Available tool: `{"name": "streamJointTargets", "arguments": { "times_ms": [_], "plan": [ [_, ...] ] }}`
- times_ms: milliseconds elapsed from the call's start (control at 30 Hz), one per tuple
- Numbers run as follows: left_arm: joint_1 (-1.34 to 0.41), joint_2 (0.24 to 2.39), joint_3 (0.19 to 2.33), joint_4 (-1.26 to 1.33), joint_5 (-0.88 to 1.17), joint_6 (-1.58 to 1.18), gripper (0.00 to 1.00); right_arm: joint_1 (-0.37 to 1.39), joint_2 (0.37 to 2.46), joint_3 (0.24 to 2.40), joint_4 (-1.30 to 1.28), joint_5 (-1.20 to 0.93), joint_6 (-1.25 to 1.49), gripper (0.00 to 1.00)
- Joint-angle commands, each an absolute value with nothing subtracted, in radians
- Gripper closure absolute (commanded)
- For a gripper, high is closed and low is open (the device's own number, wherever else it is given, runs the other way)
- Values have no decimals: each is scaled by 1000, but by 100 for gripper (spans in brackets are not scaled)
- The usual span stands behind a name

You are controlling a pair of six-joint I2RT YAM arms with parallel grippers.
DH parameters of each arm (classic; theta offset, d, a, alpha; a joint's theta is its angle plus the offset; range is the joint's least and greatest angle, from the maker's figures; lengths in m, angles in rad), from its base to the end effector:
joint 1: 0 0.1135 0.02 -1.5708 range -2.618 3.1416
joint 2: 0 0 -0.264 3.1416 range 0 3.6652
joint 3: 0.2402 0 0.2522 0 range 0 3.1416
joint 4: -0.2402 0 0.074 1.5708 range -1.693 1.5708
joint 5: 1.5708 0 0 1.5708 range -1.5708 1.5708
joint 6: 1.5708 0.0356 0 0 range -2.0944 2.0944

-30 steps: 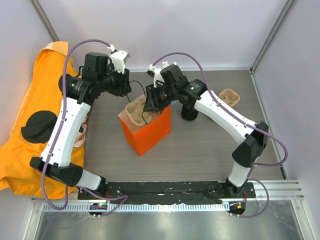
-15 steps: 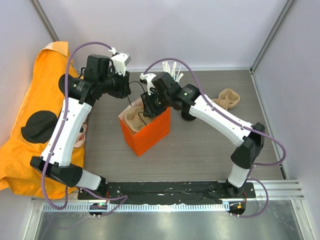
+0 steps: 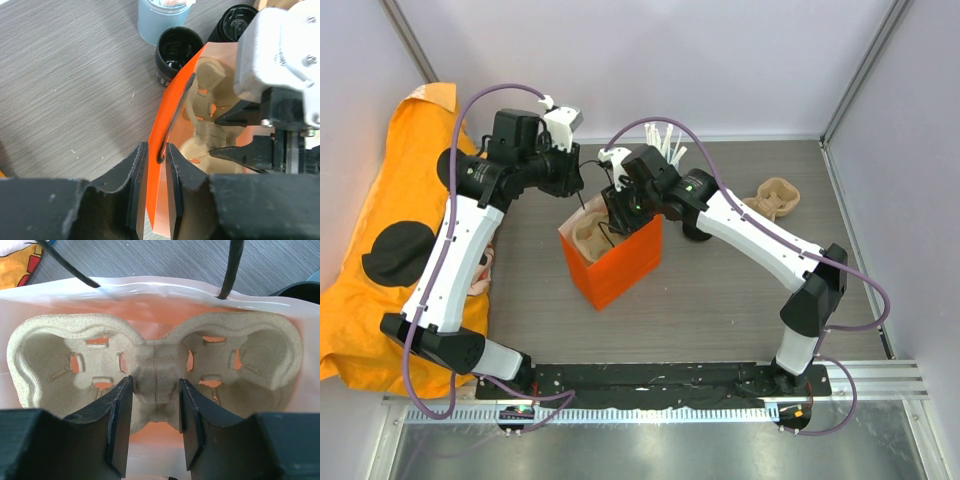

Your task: Pack the takeout coffee

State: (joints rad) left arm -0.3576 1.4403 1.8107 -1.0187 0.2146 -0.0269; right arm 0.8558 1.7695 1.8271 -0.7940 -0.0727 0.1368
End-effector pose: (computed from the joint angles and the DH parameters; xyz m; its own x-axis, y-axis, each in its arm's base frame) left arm 0.2587 -0.1048 0.4542 -0.5789 0.1883 -0.7934 0.4856 0.8612 -0.1500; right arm 0.2566 0.2995 0.3728 -0.5437 -0.4188 -0.7273 -0.7210 0.6767 0.1494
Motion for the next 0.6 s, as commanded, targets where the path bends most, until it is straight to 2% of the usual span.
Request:
{"name": "streamJointTargets", "arguments": {
  "times_ms": [0,67,233,567],
  "plan": [
    [-353,1417,1806,-950,265,-44,77,862,1773,1856,-782,-43,106,73],
    [-353,1417,1802,-943,271,-46,81,862,1773,1853,-784,-58,106,73],
    [-353,1419,1801,-942,313,-41,100,862,1767,1858,-784,-98,94,73],
    [-353,1404,1827,-973,469,-18,100,862,1766,1853,-793,-84,87,73]
  ]
}}
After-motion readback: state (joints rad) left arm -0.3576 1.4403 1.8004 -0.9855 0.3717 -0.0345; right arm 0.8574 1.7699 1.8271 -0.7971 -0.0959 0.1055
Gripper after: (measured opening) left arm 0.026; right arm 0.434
